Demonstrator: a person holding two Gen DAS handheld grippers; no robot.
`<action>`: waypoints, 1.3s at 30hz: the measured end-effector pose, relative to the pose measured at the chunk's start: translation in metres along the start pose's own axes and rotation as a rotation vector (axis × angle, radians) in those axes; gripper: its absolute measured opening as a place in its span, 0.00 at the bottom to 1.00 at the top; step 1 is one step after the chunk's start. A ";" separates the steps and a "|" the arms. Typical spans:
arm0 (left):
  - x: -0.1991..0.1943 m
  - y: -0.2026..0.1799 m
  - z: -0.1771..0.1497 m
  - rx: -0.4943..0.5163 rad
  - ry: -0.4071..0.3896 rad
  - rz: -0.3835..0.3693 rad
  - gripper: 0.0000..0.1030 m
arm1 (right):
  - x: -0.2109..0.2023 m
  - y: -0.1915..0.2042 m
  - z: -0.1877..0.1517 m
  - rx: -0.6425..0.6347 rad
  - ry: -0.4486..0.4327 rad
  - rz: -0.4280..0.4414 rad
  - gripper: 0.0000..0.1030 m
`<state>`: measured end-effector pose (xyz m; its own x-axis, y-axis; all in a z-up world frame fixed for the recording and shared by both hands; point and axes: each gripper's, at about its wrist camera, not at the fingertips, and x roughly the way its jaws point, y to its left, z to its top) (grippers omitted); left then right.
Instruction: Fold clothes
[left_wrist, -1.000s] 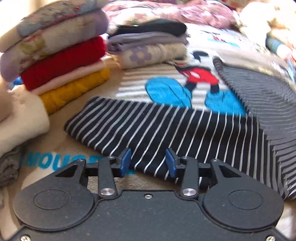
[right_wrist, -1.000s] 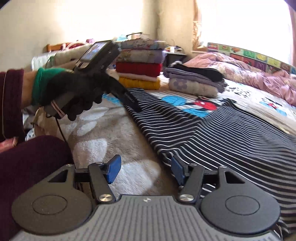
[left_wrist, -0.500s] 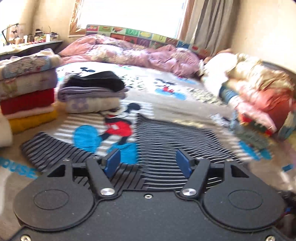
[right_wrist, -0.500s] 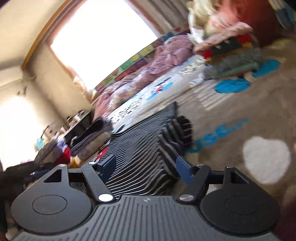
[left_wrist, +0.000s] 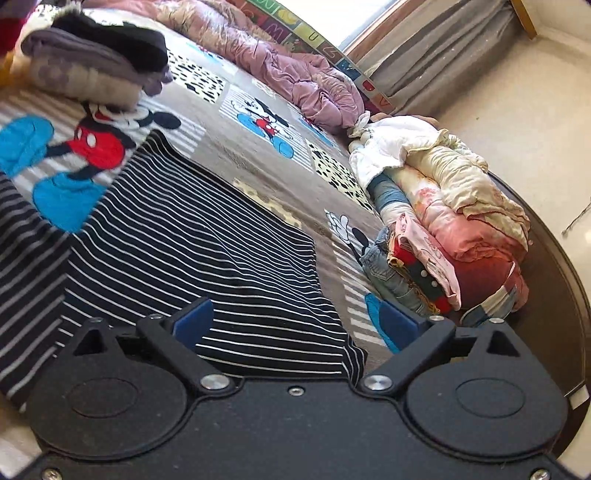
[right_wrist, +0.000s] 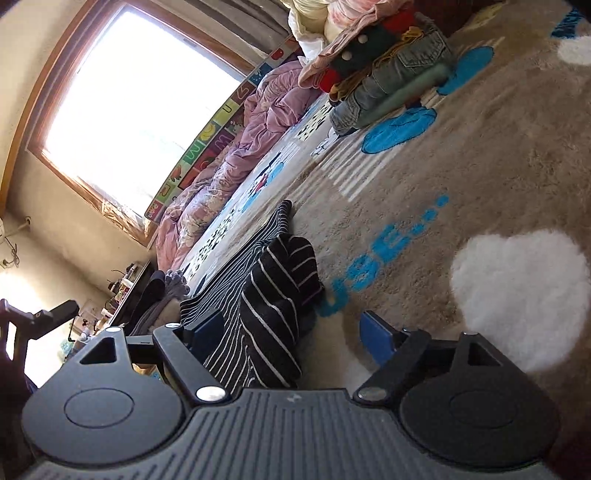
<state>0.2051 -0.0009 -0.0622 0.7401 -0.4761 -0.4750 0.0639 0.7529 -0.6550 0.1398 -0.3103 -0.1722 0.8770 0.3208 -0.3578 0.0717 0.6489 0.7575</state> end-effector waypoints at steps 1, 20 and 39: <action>0.005 0.003 -0.004 -0.019 -0.001 -0.024 0.95 | 0.005 0.002 0.000 -0.012 0.002 -0.005 0.78; 0.002 0.074 0.017 -0.160 -0.101 -0.081 0.90 | 0.036 0.125 -0.033 -0.756 -0.100 -0.057 0.22; -0.006 0.087 0.027 -0.154 -0.100 -0.056 0.90 | 0.070 0.188 -0.127 -1.265 0.329 0.069 0.27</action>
